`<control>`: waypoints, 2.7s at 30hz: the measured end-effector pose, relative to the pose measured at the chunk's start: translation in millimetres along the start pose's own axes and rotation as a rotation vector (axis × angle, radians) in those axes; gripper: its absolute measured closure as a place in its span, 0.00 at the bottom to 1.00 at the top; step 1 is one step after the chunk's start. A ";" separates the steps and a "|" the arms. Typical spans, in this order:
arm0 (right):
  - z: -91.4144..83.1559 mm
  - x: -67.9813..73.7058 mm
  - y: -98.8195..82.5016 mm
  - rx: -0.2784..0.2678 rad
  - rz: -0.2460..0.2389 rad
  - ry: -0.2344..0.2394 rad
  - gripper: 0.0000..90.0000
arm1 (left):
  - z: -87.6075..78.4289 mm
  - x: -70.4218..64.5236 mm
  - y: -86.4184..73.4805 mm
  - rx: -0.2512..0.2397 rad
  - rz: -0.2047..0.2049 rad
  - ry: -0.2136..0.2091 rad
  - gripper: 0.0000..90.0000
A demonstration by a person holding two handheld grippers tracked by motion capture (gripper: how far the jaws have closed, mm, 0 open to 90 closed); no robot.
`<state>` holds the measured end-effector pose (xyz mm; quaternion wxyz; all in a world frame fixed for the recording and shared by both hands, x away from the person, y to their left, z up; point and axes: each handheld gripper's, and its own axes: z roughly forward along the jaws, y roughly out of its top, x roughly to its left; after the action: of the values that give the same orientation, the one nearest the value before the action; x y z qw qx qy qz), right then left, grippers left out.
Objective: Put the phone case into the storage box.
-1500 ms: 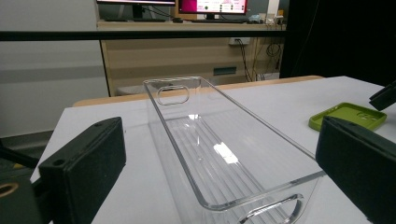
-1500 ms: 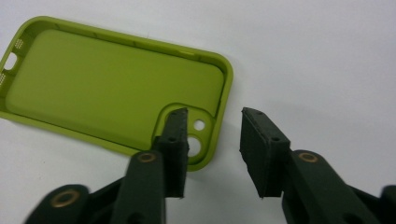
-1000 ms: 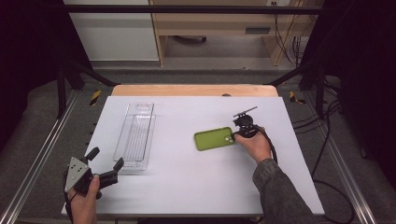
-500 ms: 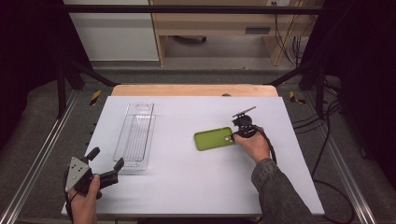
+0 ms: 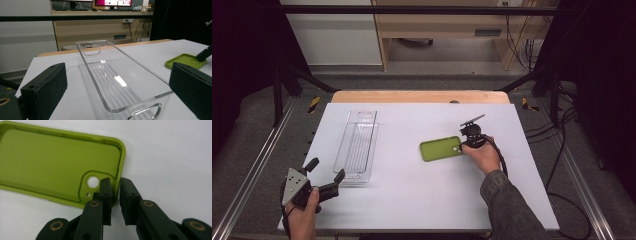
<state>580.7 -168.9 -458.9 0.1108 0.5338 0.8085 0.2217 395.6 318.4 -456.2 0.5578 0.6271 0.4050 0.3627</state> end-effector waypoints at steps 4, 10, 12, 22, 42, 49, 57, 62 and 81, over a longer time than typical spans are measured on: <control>0.6 0.4 0.1 0.001 -0.007 -0.005 0.87 | -0.1 0.0 0.1 0.000 0.001 0.001 0.02; 1.6 1.8 0.2 0.005 -0.010 -0.014 0.87 | 0.0 -0.2 0.1 0.001 0.002 0.001 0.02; 1.5 2.1 0.5 0.008 -0.005 -0.015 0.87 | 0.1 -0.1 0.0 0.003 0.003 0.000 0.02; 1.5 2.7 0.5 0.009 -0.004 -0.020 0.87 | -0.1 0.0 0.1 0.003 0.003 0.002 0.02; 0.2 1.4 1.6 0.011 0.022 -0.005 0.90 | 0.2 -0.4 0.2 0.006 0.006 0.001 0.02; 0.5 2.6 2.1 0.012 0.032 -0.012 0.92 | 0.4 -0.7 0.3 0.006 0.008 0.000 0.02; -0.3 4.0 3.4 -0.001 0.039 -0.038 0.97 | 0.2 0.1 0.4 0.004 0.005 0.002 0.02; -7.2 7.0 3.6 -0.032 0.029 -0.049 0.97 | 0.1 0.5 0.6 0.007 0.009 0.004 0.02; -79.0 42.4 -0.5 -0.238 -0.115 -0.083 0.98 | -2.8 -9.4 20.5 0.031 0.069 0.029 0.02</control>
<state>530.2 -149.4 -387.4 0.2191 0.4784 0.8005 0.2869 391.4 310.0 -435.6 0.5295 0.6439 0.3967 0.3843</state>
